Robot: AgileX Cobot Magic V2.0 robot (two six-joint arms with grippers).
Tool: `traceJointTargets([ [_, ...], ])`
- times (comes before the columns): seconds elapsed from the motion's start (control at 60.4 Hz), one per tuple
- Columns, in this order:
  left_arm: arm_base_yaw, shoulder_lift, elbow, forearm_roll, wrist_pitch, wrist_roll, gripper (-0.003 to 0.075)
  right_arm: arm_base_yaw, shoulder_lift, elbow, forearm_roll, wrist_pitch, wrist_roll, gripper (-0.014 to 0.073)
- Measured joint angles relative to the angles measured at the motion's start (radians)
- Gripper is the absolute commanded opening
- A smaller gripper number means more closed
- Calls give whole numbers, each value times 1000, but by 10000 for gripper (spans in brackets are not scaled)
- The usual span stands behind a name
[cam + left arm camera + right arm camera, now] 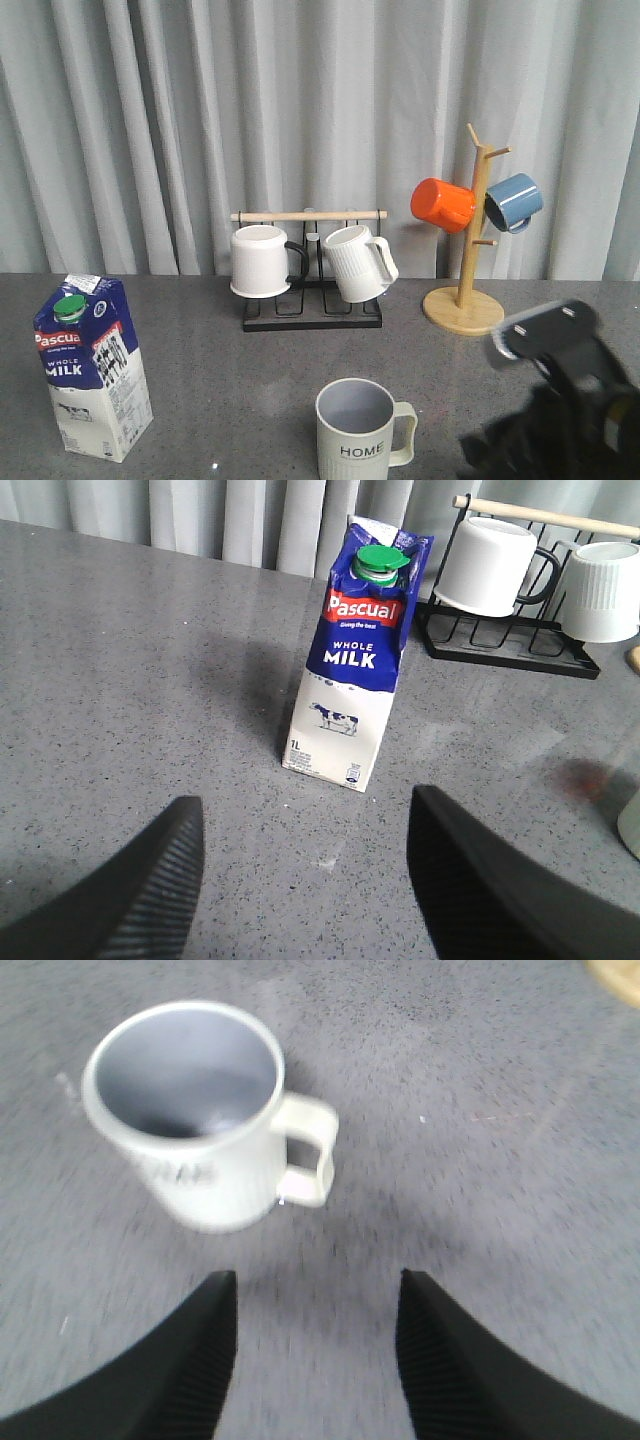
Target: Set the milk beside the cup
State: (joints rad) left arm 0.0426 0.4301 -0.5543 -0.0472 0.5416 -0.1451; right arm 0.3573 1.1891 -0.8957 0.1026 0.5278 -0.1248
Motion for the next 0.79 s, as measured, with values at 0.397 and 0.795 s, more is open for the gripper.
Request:
traceJointTargets([
  [0.397,0,0,0,-20,33,0,439,0,-470,439,-53,6,-43,-9],
  [0.795,0,244,-329,-93,279,176,441,0,-587,472,-123,156,-36,-9],
])
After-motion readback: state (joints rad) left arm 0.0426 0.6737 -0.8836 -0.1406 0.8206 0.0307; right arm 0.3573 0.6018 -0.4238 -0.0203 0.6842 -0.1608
